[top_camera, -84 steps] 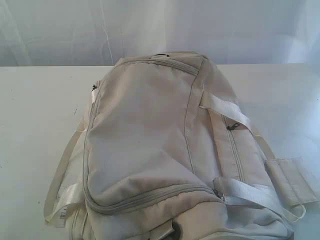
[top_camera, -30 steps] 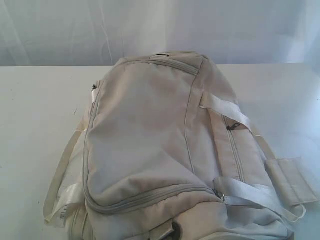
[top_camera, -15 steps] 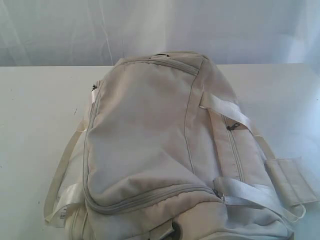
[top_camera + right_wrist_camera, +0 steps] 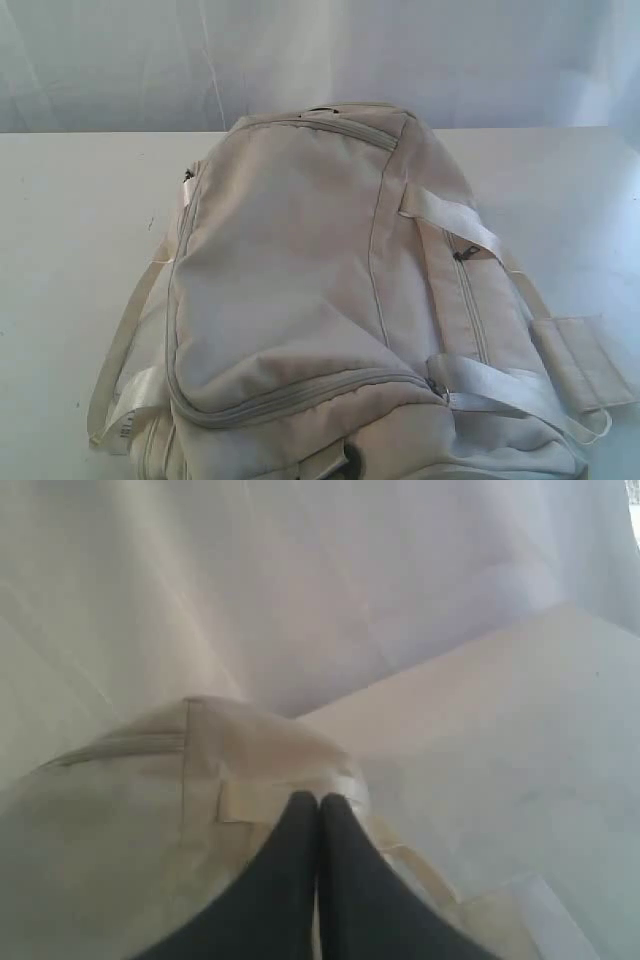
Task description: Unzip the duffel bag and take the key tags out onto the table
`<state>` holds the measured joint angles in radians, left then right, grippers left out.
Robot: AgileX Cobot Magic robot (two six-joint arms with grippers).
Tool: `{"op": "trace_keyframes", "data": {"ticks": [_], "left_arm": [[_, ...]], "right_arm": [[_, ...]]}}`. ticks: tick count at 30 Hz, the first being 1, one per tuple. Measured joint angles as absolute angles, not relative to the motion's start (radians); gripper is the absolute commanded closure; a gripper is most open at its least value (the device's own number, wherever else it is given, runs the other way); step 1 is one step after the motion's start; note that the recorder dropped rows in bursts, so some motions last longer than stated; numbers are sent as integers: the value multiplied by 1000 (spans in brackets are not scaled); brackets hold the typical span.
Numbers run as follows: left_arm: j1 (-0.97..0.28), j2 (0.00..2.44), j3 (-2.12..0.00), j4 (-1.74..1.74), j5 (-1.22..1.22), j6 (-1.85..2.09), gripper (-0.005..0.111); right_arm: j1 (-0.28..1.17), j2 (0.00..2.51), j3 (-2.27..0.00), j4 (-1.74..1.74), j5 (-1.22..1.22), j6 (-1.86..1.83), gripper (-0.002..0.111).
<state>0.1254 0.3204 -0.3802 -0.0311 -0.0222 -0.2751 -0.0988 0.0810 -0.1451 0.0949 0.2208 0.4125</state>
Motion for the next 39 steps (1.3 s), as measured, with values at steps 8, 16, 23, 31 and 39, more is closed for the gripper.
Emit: {"op": "trace_keyframes", "data": {"ticks": [8,16,23,31,39], "left_arm": [[113,907,-742,-826,907,791,107],[105,1049,-743,-1073,1127,1140,107],[-102,1049,-699,-1118,1125,1192,107],[-586,1085,-764,-861,752,935,107],[-948,1239,-924,-462,572,620,91]], "right_arm": [[-99,320,-359,479,577,-170,108],[-99,413,-432,730,863,-620,108],[-99,467,-457,761,899,-662,108],[-99,479,-457,758,872,-664,108],[-99,479,-457,735,854,-664,108]]}}
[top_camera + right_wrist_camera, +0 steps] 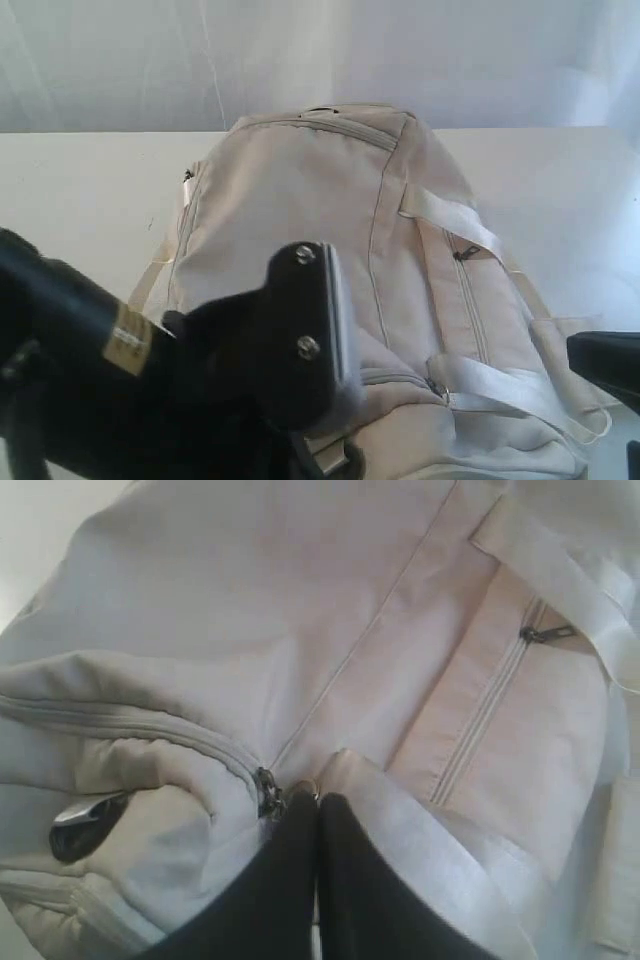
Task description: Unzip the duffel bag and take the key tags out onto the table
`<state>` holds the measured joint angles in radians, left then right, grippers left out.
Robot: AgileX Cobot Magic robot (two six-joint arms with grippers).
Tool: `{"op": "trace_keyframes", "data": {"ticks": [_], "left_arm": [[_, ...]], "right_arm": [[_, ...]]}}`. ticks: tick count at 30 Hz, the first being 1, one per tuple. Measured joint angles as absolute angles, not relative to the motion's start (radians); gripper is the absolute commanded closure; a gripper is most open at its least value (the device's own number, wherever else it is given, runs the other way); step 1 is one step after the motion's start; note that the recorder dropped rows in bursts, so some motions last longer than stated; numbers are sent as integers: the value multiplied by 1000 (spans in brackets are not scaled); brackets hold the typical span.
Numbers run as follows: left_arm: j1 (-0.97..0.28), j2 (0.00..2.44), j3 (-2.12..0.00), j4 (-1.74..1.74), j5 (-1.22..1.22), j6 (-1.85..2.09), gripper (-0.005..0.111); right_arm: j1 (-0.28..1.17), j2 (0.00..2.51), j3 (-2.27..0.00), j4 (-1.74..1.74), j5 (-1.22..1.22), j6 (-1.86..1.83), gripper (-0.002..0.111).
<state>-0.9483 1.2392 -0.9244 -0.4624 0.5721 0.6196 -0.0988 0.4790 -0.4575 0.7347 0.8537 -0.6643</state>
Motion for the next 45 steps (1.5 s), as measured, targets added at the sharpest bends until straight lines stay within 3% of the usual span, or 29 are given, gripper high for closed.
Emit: {"op": "trace_keyframes", "data": {"ticks": [5,7,8,12,15,18,22,33,35,41,45], "left_arm": [[-985,1321,-935,-435,543,591,40],[-985,1358,-935,-433,541,588,28],[-985,1377,-935,-431,538,586,27],[-985,1443,-935,-429,523,585,33],[-985,1492,-935,-429,508,585,44],[-985,1537,-935,-429,496,585,64],[-985,1560,-937,-342,531,585,105],[-990,1515,-939,72,838,259,107],[-990,1499,-939,48,795,246,101],[-990,1481,-939,-72,686,331,33],[-990,1481,-937,-312,597,572,29]], "right_arm": [[-99,479,-457,725,836,-664,108],[-99,479,-457,725,834,-664,108],[-99,479,-457,725,832,-664,108],[-99,479,-457,725,832,-664,108],[-99,479,-457,725,832,-664,108],[-99,479,-457,725,832,-664,108],[-99,479,-457,725,832,-664,108],[-99,479,-457,725,832,-664,108],[-99,479,-457,725,832,-664,108],[-99,479,-457,725,832,-664,108],[-99,479,-457,725,832,-664,108]]}}
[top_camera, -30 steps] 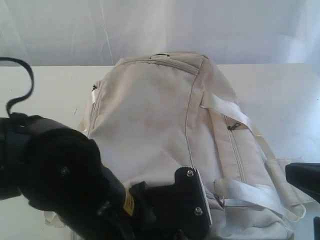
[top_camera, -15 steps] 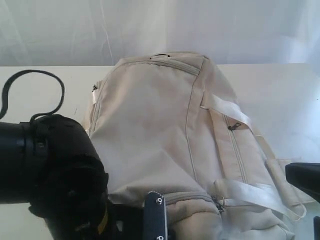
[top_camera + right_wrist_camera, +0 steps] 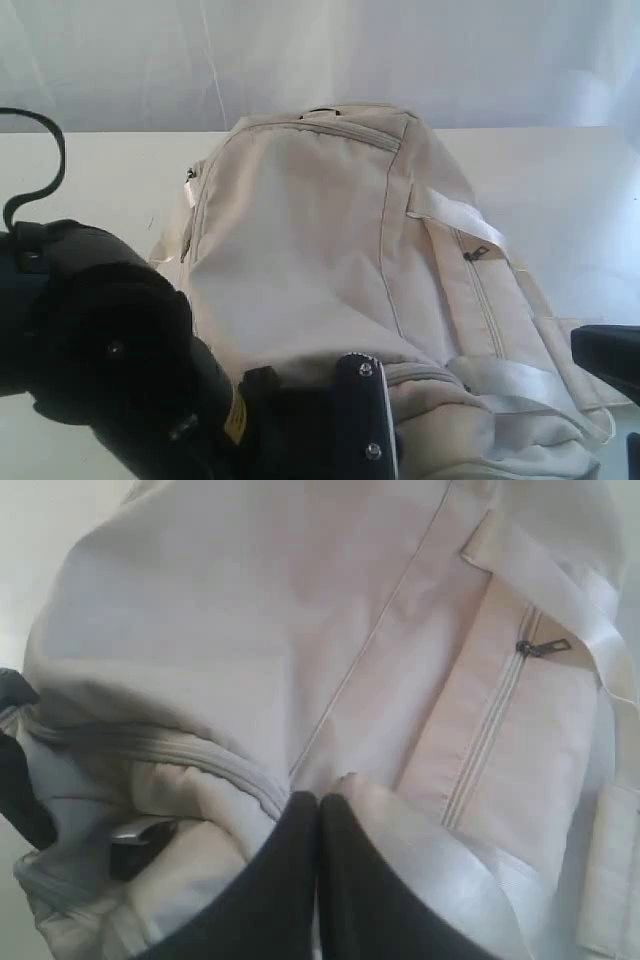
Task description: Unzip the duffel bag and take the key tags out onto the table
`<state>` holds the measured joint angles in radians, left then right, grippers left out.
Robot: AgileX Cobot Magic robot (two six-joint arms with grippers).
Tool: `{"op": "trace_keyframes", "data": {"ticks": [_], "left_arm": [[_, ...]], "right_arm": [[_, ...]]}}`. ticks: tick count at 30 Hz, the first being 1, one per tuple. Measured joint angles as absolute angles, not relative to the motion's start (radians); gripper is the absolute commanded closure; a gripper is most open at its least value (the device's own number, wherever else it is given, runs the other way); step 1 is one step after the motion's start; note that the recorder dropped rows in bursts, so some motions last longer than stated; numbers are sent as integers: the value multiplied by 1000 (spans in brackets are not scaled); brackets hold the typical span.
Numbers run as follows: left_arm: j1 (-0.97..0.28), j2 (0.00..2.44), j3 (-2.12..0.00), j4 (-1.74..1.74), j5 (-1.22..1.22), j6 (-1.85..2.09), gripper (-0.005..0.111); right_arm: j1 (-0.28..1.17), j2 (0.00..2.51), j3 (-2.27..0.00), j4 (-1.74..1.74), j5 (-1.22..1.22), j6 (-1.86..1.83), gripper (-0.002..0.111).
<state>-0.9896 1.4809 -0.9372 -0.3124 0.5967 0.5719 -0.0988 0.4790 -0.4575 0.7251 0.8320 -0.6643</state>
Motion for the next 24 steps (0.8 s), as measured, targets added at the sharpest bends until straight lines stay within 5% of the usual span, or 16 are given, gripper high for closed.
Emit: {"op": "trace_keyframes", "data": {"ticks": [11,14,20,24], "left_arm": [[-990,1533,-937,-399,442,637,32],[-990,1533,-939,-398,474,640,49],[-986,1533,-939,-342,484,619,106],[-986,1533,-939,-252,480,511,107]], "right_arm": [[-99,479,-457,725,832,-664,108],[-99,479,-457,725,832,-664,108],[-99,479,-457,725,832,-664,108],[-99,479,-457,725,832,-664,108]]}}
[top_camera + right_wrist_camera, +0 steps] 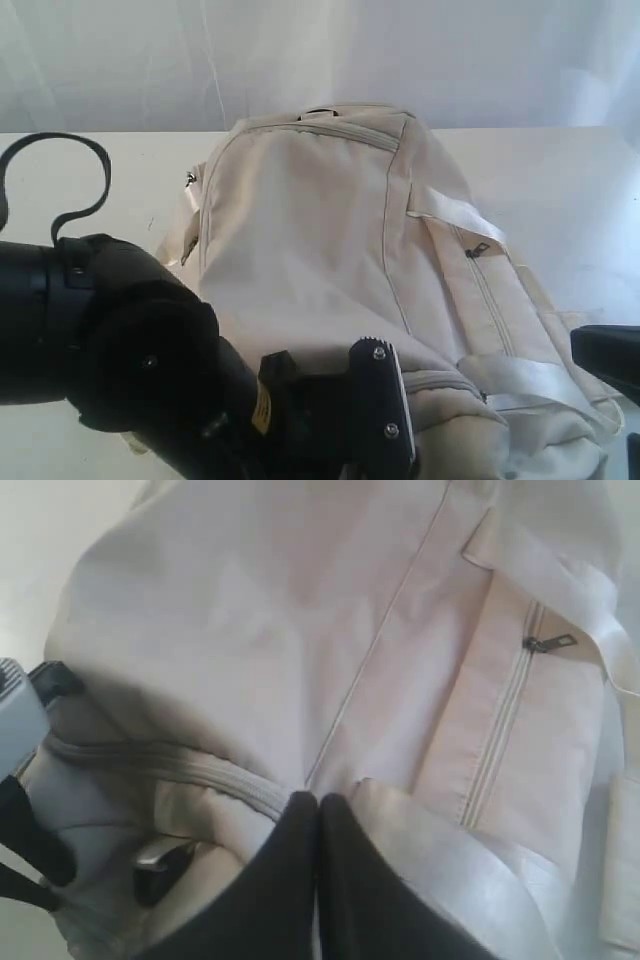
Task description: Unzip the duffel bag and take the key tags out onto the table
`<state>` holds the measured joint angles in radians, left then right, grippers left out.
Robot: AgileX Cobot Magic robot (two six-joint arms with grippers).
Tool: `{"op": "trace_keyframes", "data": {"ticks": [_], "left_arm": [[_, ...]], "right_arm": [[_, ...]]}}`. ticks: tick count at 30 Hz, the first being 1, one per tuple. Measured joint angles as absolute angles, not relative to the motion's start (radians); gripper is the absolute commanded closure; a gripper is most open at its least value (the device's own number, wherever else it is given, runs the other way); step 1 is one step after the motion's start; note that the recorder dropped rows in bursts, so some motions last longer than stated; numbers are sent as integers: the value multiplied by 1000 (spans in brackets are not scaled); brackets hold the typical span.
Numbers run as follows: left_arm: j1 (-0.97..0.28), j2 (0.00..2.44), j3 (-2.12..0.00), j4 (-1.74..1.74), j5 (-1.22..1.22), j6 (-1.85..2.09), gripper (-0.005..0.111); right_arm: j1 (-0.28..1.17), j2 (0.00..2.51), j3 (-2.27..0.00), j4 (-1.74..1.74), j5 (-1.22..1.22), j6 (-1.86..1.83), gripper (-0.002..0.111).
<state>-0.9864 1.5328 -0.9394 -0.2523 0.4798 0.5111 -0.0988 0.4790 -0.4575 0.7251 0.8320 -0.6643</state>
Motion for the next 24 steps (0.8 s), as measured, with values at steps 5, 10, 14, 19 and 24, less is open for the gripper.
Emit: {"op": "trace_keyframes", "data": {"ticks": [5,10,14,19,24], "left_arm": [[-990,1524,-941,-76,563,304,107],[-990,1469,-946,70,680,205,107],[-990,1414,-946,193,776,138,107],[-990,1360,-921,460,918,-19,107],[-960,1345,-837,752,1031,-154,107]], "right_arm": [[-99,479,-457,725,832,-664,108],[-99,479,-457,725,832,-664,108],[-99,479,-457,725,832,-664,108],[-99,479,-457,725,832,-664,108],[-99,479,-457,725,832,-664,108]]}}
